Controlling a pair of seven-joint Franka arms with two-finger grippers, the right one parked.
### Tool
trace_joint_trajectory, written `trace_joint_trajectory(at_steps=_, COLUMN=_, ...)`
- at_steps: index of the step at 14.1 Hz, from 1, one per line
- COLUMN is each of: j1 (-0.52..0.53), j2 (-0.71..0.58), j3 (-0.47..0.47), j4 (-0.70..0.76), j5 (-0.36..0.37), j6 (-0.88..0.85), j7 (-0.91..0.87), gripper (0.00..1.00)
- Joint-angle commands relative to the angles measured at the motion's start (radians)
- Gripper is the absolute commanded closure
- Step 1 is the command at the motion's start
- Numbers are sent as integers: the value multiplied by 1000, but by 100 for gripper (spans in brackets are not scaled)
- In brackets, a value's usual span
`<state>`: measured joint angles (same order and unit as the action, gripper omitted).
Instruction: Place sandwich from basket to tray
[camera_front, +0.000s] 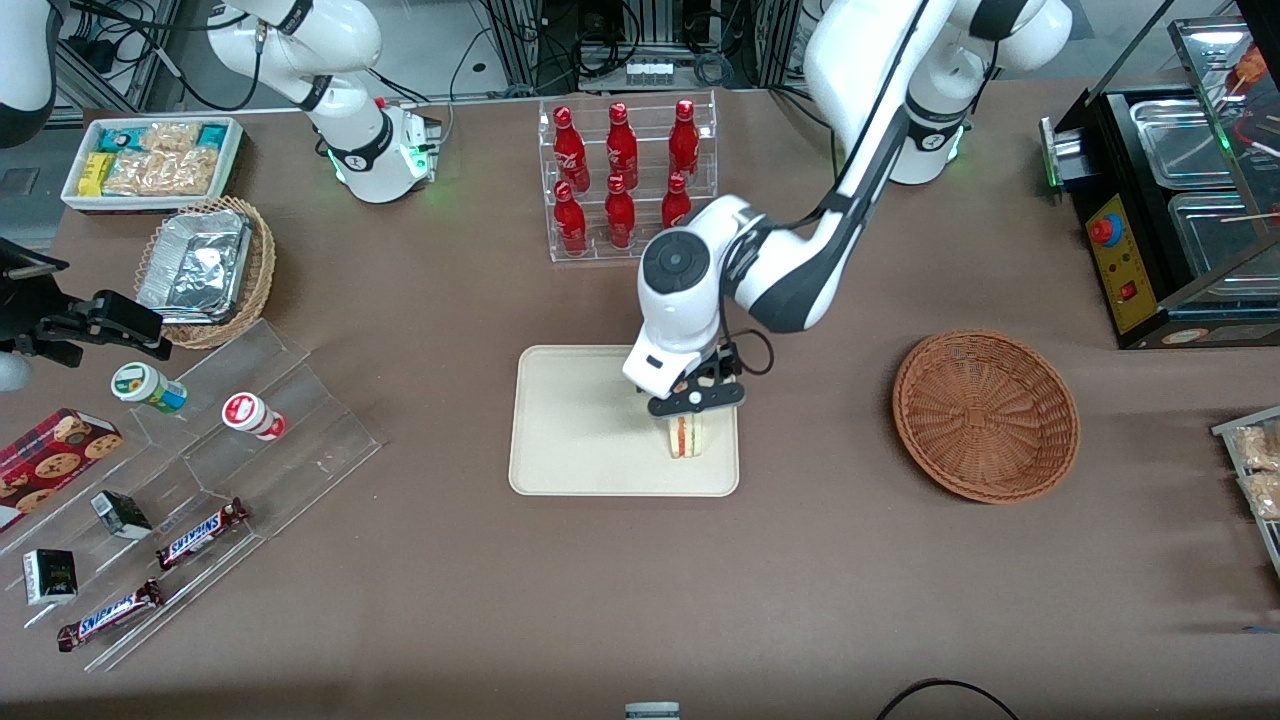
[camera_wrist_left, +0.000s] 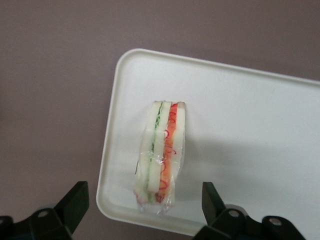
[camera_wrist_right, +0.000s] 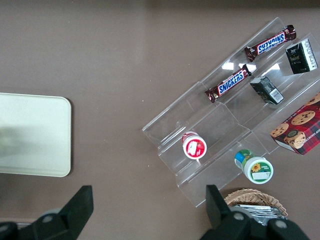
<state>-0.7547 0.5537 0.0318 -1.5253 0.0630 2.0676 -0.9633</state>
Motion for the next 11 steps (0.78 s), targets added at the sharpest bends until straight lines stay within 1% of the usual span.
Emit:
trace_joint_trajectory(at_steps=1, j1=14, j2=-131, j3=28, j4=-16, j5=15, j6=-130, j7=-93, gripper=0)
trace_joint_trajectory(at_steps=5, j1=21, j2=-276, j3=108, j4=-16, j5=17, j6=-244, j7=-78, gripper=0)
trace_joint_trajectory(at_steps=9, j1=22, j2=-386, j3=148, j4=-16, j5=18, j6=-374, j7=-58, gripper=0)
trace_joint_trajectory(at_steps=11, j1=23, j2=-435, j3=177, j4=-16, j5=18, j6=-437, j7=-13, gripper=0)
